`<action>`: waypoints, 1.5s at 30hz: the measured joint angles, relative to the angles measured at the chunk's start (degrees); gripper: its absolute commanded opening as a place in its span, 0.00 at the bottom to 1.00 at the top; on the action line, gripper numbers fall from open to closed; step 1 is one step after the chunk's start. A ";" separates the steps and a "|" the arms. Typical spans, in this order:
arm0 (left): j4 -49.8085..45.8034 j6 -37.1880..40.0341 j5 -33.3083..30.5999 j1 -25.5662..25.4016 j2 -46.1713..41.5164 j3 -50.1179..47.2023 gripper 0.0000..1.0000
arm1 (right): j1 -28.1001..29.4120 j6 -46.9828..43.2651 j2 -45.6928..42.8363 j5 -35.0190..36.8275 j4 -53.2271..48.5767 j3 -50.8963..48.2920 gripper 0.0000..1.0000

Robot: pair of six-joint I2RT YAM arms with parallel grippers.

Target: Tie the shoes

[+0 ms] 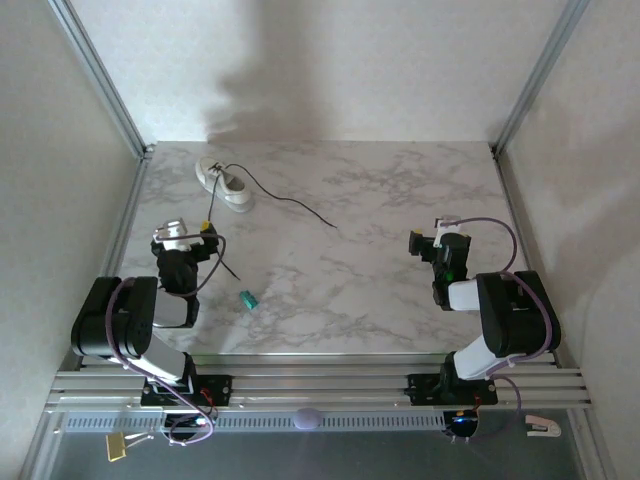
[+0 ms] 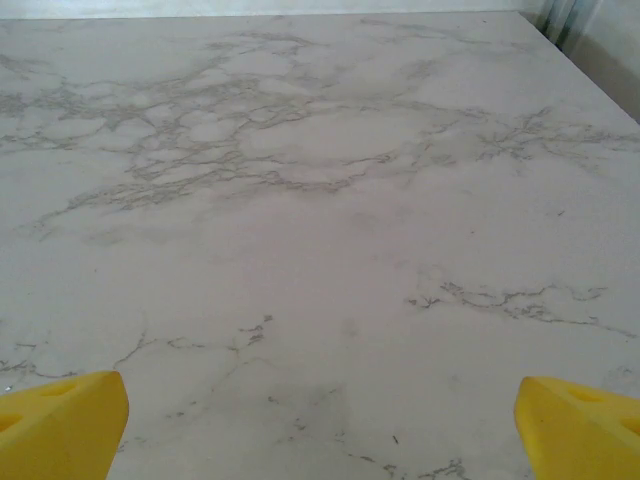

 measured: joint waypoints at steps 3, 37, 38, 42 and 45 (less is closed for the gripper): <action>0.02 -0.02 0.00 0.00 0.00 0.00 1.00 | 0.00 0.00 0.00 0.00 0.02 0.00 0.99; -16.55 -2.71 -11.37 -7.65 -26.60 -0.31 0.99 | 0.07 1.81 -20.59 -1.36 -3.98 -4.09 0.99; -18.95 -4.31 -12.02 -7.65 -27.76 0.79 0.99 | 0.07 3.39 -21.51 -0.15 -5.51 -3.74 0.99; -33.48 -12.72 -15.74 -7.65 -28.13 9.99 1.00 | -0.11 10.80 -21.90 5.01 -17.73 2.32 0.99; -40.98 -16.96 -15.17 -7.65 -26.27 15.96 0.99 | -0.11 14.91 -21.92 5.18 -22.05 4.68 0.99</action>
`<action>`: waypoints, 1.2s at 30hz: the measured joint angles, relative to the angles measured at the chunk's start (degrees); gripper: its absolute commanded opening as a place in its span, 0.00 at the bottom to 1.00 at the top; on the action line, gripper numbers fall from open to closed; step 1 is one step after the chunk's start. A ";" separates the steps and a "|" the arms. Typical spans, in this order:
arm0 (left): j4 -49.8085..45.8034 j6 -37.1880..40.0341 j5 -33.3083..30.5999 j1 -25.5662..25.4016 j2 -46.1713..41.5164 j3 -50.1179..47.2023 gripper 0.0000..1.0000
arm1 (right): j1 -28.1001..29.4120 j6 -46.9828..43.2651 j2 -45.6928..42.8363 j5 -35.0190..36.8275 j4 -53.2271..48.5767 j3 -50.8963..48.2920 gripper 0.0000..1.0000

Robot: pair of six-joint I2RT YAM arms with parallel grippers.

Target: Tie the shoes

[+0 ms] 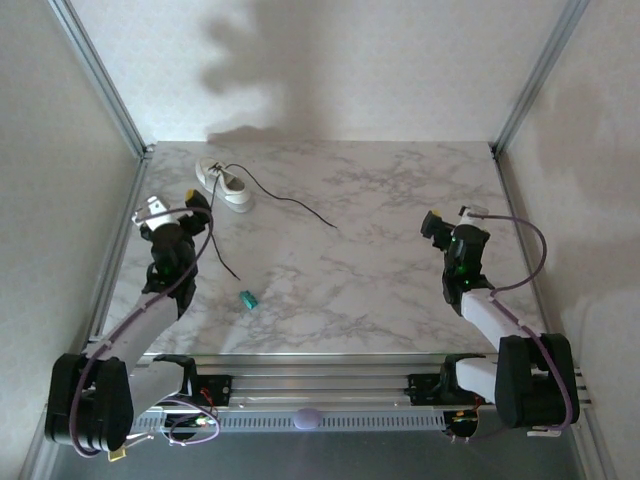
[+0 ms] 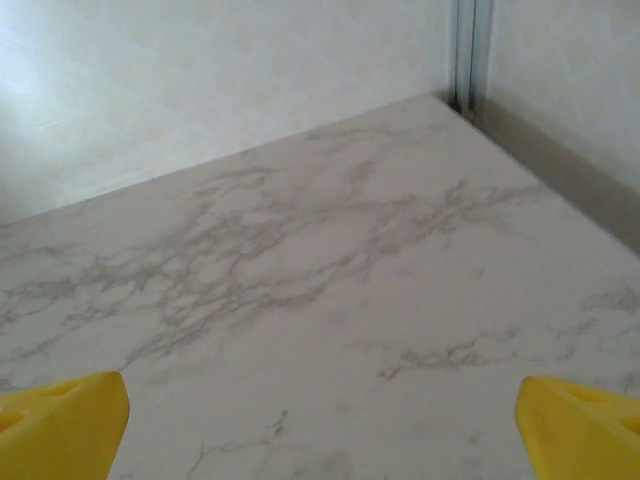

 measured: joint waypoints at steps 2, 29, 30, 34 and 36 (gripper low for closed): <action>-3.96 -2.45 1.53 0.00 2.01 2.84 0.99 | 0.00 3.13 0.42 -0.07 -7.30 3.28 0.99; -43.98 -20.04 12.61 -0.22 50.07 50.80 0.81 | 34.18 7.76 10.40 2.23 -52.54 30.88 0.99; -44.54 -20.20 12.61 -0.22 51.10 51.82 0.80 | 34.18 7.76 9.66 2.89 -52.92 30.18 0.99; -47.30 -20.59 12.61 -0.22 54.21 56.28 0.77 | 34.18 7.76 7.17 4.72 -54.97 28.35 0.99; -48.33 -20.65 12.55 -0.22 55.78 58.71 0.75 | 34.18 7.78 6.54 5.53 -55.69 28.17 0.99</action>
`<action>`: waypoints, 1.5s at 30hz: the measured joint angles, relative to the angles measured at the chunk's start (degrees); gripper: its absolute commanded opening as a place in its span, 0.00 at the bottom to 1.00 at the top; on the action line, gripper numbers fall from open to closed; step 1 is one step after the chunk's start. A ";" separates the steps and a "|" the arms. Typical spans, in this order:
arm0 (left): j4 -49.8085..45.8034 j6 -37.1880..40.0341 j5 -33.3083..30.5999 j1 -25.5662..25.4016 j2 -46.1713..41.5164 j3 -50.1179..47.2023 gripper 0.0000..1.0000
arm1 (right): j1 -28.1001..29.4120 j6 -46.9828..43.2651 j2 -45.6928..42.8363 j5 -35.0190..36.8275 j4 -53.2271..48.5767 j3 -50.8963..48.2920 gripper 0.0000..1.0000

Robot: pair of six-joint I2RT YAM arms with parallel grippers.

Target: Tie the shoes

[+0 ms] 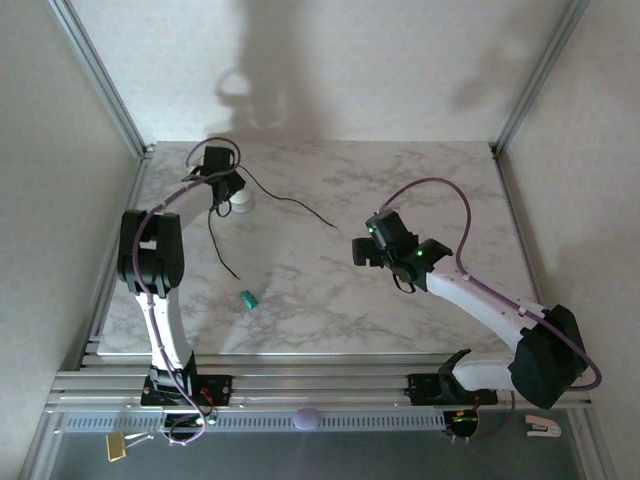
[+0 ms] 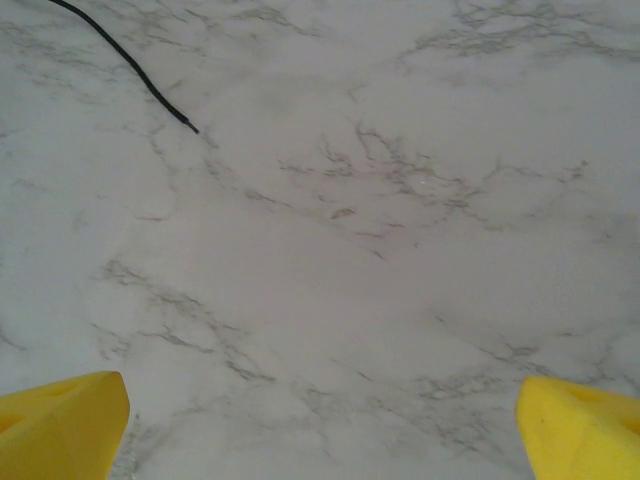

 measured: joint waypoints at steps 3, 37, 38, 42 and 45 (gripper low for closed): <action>-1.57 -0.15 -0.22 0.00 2.12 3.17 0.70 | 0.00 -0.02 -0.39 0.66 -0.26 -0.33 0.99; -3.65 4.44 2.62 -0.22 4.48 4.85 0.00 | -4.61 -17.20 57.18 -13.77 -12.55 57.61 0.49; -3.65 4.55 2.71 -0.26 4.48 4.85 0.00 | -4.61 -17.44 58.64 -13.73 -13.42 59.49 0.48; -3.67 4.66 2.91 -0.44 4.48 4.85 0.00 | -4.61 -18.32 62.71 -13.64 -17.29 64.70 0.43; -3.67 4.81 2.95 -0.44 4.48 4.85 0.00 | -4.63 -18.73 65.09 -13.53 -19.74 67.36 0.40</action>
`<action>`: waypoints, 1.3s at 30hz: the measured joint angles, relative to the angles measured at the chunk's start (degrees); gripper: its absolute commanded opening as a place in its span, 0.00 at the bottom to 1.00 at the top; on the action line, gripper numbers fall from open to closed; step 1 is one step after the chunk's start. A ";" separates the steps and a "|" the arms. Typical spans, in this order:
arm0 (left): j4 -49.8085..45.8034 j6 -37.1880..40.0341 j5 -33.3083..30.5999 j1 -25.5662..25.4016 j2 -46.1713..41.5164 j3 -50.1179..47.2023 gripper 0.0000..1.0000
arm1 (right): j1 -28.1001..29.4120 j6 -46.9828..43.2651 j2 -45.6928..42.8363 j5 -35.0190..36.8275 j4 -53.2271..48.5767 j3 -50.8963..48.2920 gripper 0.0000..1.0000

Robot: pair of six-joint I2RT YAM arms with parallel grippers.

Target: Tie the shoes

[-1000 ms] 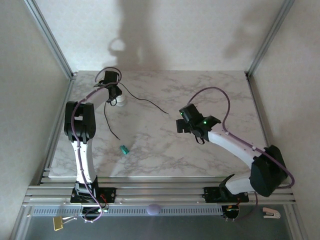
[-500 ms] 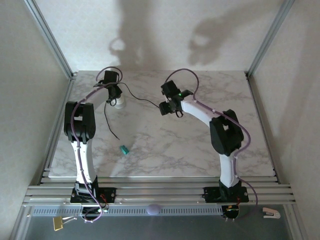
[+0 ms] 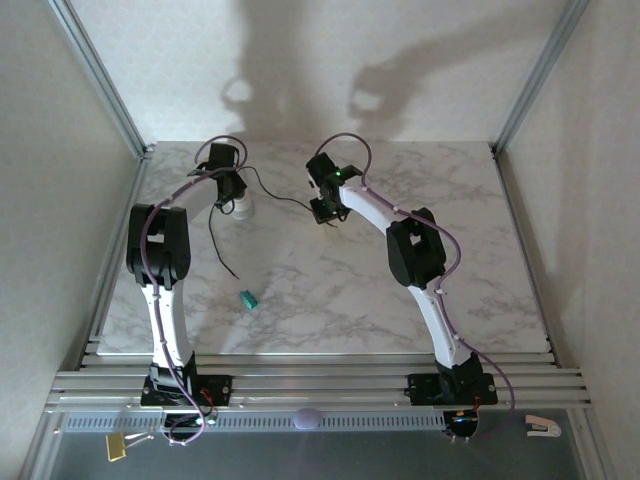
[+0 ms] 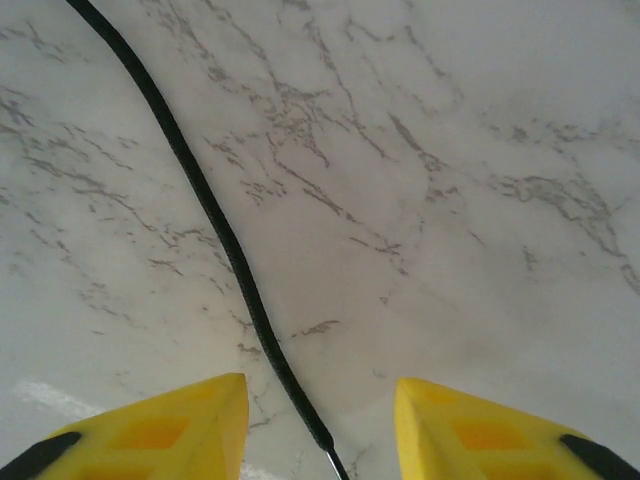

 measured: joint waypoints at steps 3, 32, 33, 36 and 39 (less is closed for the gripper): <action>0.00 0.13 0.00 0.00 0.00 0.00 0.00 | 0.02 -0.20 0.85 0.00 -1.90 0.33 0.40; -1.60 1.31 1.25 -0.37 0.00 0.68 0.00 | 0.39 -1.31 1.84 -1.20 -5.95 0.48 0.12; -1.60 1.29 1.25 -0.37 0.00 0.68 0.00 | 0.46 -1.42 1.84 -1.31 -5.92 0.48 0.09; -1.81 1.29 1.25 -0.50 0.00 0.72 0.00 | 0.44 -1.29 1.05 -1.27 -4.92 -0.76 0.05; -1.88 1.31 1.31 -1.20 -0.02 0.72 0.00 | 0.44 -0.85 -2.84 0.37 -3.23 -6.27 0.00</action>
